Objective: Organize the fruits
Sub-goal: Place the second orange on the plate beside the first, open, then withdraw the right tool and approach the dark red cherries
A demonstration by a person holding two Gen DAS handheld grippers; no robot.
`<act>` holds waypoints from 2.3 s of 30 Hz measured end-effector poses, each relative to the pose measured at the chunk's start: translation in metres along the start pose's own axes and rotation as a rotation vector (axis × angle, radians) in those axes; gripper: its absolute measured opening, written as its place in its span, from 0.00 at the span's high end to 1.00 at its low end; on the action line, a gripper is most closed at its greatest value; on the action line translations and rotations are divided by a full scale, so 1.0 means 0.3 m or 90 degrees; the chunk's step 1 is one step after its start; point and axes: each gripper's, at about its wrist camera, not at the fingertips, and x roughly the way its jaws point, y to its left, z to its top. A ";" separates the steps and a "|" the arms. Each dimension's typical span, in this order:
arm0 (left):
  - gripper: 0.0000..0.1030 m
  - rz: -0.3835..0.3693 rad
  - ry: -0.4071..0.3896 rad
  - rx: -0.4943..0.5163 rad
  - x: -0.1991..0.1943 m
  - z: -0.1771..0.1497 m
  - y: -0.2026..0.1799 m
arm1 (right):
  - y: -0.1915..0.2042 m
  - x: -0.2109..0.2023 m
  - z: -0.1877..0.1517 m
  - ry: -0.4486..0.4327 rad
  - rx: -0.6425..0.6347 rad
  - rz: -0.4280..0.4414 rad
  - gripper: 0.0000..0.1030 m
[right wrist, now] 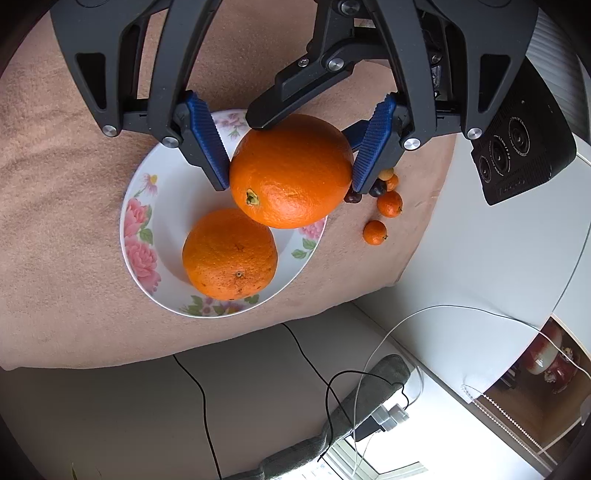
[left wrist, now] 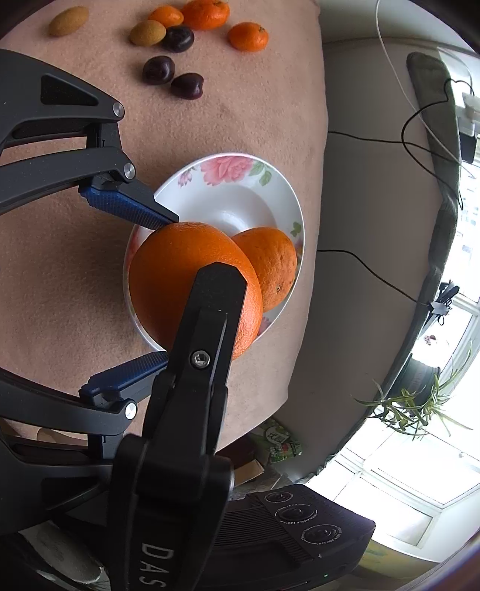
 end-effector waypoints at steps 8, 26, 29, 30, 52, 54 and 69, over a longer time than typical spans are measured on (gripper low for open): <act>0.34 -0.003 0.010 0.003 0.027 -0.005 -0.001 | -0.022 0.004 -0.001 0.005 0.013 -0.004 0.31; 0.36 0.021 -0.023 0.024 -0.022 0.005 0.025 | -0.009 -0.117 0.008 -0.071 -0.022 -0.029 0.26; 0.36 0.026 -0.025 0.026 -0.032 -0.003 0.030 | 0.007 -0.135 -0.001 -0.083 -0.039 -0.038 0.26; 0.35 0.029 -0.028 0.024 -0.040 -0.007 0.036 | 0.014 -0.139 -0.005 -0.087 -0.046 -0.039 0.26; 0.29 0.188 -0.065 -0.033 -0.297 -0.191 0.309 | 0.217 -0.056 -0.109 -0.091 -0.218 -0.050 0.26; 0.28 0.212 -0.062 -0.034 -0.310 -0.211 0.328 | 0.243 -0.036 -0.117 -0.079 -0.235 -0.048 0.26; 0.34 0.249 -0.063 -0.092 -0.335 -0.300 0.435 | 0.383 0.152 -0.211 0.003 -0.325 -0.028 0.36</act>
